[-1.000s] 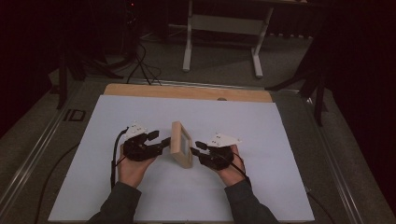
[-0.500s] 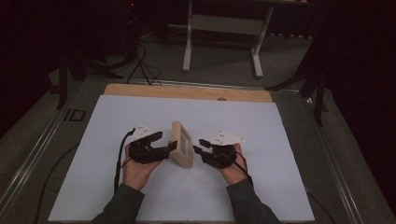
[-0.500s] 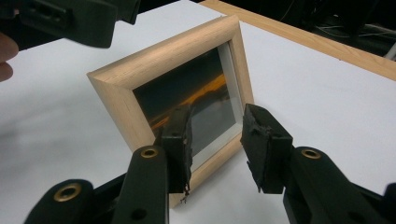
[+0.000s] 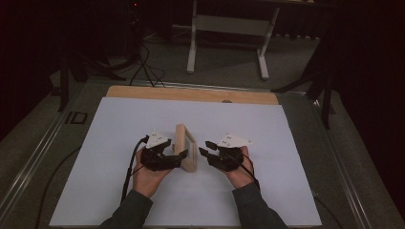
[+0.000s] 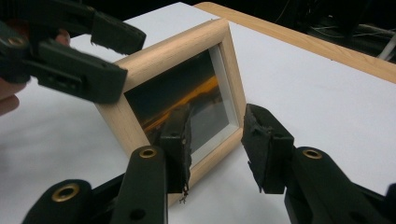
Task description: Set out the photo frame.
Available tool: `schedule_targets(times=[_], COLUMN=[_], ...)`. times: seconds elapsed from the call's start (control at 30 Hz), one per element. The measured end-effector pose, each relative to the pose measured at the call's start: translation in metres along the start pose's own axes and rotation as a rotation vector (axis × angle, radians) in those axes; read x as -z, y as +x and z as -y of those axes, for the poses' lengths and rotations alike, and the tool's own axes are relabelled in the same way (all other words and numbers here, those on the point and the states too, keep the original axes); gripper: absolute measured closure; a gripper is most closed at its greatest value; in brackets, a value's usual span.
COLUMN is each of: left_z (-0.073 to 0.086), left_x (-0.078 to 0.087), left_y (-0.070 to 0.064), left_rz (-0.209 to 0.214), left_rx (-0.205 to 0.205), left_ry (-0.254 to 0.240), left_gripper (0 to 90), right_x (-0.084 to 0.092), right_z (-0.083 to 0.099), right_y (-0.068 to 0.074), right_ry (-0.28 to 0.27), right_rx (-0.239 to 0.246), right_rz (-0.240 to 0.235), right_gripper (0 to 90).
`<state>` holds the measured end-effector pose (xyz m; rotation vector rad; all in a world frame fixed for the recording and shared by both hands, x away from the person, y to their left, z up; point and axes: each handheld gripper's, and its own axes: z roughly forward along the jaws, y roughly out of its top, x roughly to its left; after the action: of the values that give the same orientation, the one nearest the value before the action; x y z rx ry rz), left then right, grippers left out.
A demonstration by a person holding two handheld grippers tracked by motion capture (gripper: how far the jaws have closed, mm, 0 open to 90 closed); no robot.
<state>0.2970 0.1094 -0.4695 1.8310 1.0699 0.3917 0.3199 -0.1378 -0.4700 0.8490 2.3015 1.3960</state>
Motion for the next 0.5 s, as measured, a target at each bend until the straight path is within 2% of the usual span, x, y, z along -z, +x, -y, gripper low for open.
schedule_targets(times=[0.5], left_z=[0.0041], left_x=[-0.0096], left_y=[-0.0002], left_rz=[0.018], left_rx=[0.027], left_ry=[0.029], left_gripper=[26.7], right_x=[-0.0001], right_z=[0.0], right_y=[0.0001], right_ry=[0.001], right_rx=[0.001], right_rz=[0.001], right_gripper=[61.7])
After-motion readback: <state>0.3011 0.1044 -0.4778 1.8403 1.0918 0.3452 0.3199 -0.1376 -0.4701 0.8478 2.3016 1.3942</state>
